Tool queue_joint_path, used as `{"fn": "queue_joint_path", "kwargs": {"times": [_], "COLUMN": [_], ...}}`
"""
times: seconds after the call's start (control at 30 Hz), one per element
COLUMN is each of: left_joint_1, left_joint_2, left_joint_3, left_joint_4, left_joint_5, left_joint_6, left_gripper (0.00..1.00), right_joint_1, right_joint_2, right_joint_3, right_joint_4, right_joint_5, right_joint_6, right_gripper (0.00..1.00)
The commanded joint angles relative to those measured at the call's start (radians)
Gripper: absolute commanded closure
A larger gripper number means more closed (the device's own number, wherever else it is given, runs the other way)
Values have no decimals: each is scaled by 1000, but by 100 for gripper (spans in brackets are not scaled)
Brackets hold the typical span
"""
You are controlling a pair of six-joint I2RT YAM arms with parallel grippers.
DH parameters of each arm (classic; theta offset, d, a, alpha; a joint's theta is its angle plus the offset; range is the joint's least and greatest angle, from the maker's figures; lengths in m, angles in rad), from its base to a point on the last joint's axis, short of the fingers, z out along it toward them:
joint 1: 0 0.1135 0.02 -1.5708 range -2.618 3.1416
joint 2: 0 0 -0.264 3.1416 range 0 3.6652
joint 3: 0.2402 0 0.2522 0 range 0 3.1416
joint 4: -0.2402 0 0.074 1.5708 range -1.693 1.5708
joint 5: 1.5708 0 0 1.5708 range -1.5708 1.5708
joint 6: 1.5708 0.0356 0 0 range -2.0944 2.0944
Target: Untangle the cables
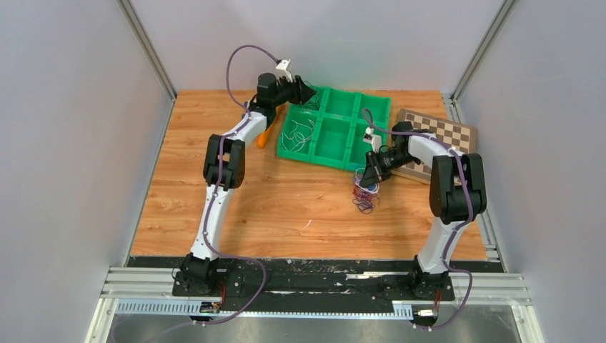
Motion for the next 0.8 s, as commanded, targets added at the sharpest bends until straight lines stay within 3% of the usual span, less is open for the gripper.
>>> {"fn": "queue_joint_path", "kwargs": {"times": [0.0, 0.17, 0.23, 0.4, 0.57, 0.6, 0.7, 0.77], "left_joint_1": [11, 30, 43, 107, 181, 199, 210, 211], "left_joint_2": [-79, -193, -269, -509, -860, -909, -1134, -1258], "left_joint_3": [-4, -130, -207, -399, -788, -838, -1063, -1181], "left_joint_4": [-6, 25, 54, 28, -78, -104, -306, -432], "left_joint_5": [-40, -52, -58, -68, -8, 12, 141, 226], "left_joint_6": [24, 55, 93, 198, 365, 416, 562, 642], "left_gripper": [36, 7, 1, 0, 0, 0, 0, 0], "right_joint_1": [14, 33, 48, 90, 209, 264, 356, 344], "right_joint_2": [-6, -17, -23, -46, -77, -63, -35, -59], "right_joint_3": [41, 49, 59, 75, 57, 62, 92, 75], "right_joint_4": [-2, 1, 5, 23, 77, 77, 38, 27], "right_joint_5": [-34, -35, -42, -106, -142, -134, -67, -59], "right_joint_6": [-1, -4, -7, -3, 15, 17, 18, 16], "right_gripper": [100, 100, 100, 100, 100, 97, 53, 37]}}
